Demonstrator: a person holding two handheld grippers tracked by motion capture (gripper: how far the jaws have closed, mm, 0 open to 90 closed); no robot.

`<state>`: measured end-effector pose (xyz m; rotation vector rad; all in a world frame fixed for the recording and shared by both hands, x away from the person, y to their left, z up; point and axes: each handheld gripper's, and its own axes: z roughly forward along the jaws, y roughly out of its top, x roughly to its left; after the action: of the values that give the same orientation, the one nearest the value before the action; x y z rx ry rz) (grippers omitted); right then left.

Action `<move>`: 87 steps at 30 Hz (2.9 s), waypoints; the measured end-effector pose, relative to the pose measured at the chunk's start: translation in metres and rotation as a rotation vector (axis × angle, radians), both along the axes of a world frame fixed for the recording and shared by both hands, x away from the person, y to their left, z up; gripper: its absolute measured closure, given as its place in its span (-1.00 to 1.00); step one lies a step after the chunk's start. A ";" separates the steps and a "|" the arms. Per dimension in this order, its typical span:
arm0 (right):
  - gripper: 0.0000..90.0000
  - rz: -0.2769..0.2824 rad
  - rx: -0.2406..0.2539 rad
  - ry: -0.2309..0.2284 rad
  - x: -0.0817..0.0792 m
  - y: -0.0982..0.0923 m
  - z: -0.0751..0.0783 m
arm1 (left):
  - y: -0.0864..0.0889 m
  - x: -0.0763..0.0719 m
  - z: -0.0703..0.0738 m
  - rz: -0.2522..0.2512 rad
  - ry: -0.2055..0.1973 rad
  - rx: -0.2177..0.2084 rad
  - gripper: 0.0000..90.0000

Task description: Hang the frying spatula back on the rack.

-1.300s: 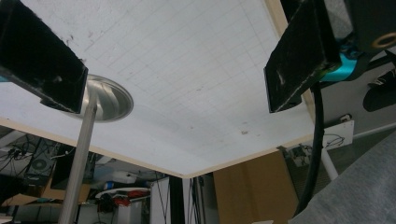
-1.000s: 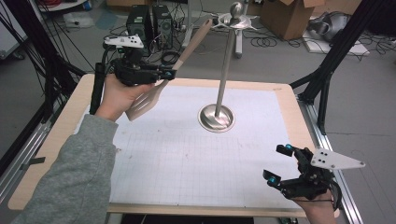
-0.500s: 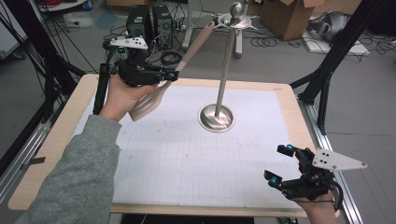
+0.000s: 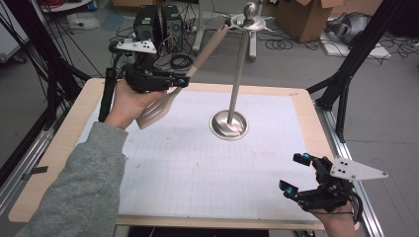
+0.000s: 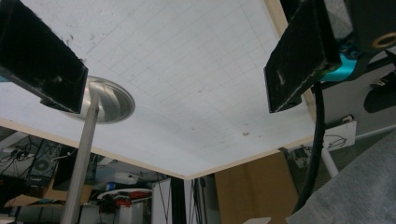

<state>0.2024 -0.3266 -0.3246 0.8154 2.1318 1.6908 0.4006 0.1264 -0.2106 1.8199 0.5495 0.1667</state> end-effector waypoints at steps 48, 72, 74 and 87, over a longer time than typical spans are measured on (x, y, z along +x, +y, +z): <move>-0.89 -0.003 0.001 0.009 -0.001 -0.002 -0.001 | -0.004 0.010 -0.009 -0.015 0.031 -0.021 0.73; -0.89 -0.003 0.003 0.007 -0.001 -0.002 -0.001 | -0.022 0.012 -0.017 -0.007 0.035 0.025 0.73; -0.89 -0.002 0.003 0.010 -0.001 -0.002 -0.001 | -0.023 0.012 -0.018 -0.006 0.036 0.021 0.73; -0.89 -0.002 0.007 0.009 -0.001 -0.002 0.000 | -0.031 0.014 -0.018 -0.005 0.037 0.027 0.73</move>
<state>0.2015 -0.3285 -0.3251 0.8283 2.1315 1.6972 0.4142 0.0959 -0.2290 1.8535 0.5705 0.1376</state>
